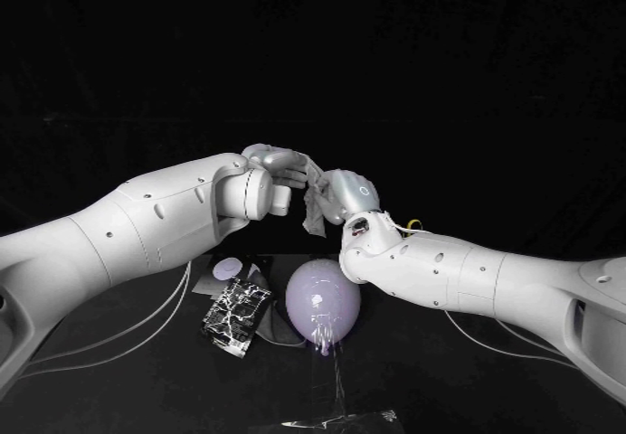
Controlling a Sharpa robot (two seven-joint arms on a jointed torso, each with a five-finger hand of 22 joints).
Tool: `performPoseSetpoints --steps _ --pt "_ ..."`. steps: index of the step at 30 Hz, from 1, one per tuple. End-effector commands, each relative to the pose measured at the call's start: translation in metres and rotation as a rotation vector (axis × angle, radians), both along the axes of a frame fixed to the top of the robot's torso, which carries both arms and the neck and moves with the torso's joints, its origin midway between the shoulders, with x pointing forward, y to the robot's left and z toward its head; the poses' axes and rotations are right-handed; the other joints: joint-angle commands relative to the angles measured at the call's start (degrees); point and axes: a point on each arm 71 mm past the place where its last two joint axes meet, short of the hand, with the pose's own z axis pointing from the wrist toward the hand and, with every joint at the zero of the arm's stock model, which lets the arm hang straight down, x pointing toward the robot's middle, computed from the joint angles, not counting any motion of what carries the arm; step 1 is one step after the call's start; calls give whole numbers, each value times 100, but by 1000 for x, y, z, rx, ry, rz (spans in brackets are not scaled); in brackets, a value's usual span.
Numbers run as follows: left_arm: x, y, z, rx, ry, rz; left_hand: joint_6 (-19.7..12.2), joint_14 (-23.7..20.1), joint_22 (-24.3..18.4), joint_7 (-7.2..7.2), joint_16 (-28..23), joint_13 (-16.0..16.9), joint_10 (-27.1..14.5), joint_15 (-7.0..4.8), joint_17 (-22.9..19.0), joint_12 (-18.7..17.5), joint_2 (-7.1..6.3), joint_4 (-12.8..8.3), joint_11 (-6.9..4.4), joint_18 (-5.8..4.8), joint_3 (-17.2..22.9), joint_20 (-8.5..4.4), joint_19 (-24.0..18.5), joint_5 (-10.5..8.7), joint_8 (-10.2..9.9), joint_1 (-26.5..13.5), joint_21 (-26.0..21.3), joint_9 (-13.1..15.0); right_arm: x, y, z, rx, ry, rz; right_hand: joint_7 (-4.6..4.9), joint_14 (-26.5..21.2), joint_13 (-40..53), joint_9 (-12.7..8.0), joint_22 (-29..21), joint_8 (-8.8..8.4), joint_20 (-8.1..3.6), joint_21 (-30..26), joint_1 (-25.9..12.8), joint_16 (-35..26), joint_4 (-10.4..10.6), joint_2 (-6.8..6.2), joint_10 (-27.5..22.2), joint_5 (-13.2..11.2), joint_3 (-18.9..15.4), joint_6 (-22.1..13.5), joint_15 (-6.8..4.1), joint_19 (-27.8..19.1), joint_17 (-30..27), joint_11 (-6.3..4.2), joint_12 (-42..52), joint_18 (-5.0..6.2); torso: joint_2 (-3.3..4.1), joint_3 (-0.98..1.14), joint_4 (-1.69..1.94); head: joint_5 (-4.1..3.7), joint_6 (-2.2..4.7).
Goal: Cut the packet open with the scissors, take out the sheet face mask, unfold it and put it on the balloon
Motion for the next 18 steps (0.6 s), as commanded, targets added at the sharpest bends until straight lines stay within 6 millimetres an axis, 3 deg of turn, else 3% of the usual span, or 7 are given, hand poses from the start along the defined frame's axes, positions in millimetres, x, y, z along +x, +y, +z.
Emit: performPoseSetpoints --steps 1,2,6,18 --pt "2 3 2 -3 -5 7 37 31 6 -5 23 -13 44 -28 -11 -30 8 -15 0 87 45 -42 -16 23 14 -27 21 2008 -4 -4 2 25 3 26 -10 606 325 64 897 149 14 46 -205 24 -182 -201 378 24 589 33 11 40 1505 -182 12 -63 -3 1 -8 12 -8" --pt "2 4 2 -3 -5 10 37 31 6 -5 23 -13 44 -28 -11 -30 8 -15 0 87 45 -42 -16 23 14 -27 21 2008 -5 -6 1 28 17 36 10 606 337 80 901 183 21 68 -357 24 -258 -258 392 30 838 38 12 43 1505 -188 11 -68 -4 1 -8 16 -9" --pt "4 8 1 -2 -6 21 38 32 6 -6 23 -13 46 -29 -13 -31 5 -16 0 86 48 -43 -16 23 14 -28 22 2010 -13 -14 2 35 62 72 -13 606 366 116 905 252 21 99 -687 24 -475 -396 421 6 1232 26 1 41 1505 -169 8 -70 -2 3 -7 31 -17" --pt "3 12 0 17 -10 6 54 38 11 -11 19 -22 55 -36 -27 -40 -29 -39 -6 85 68 -51 -21 23 6 -24 36 2020 -27 -38 31 -5 162 150 -18 606 371 132 905 280 18 106 -834 24 -534 -428 427 1 1311 20 7 36 1505 -178 -2 -70 -7 7 -16 33 -13"
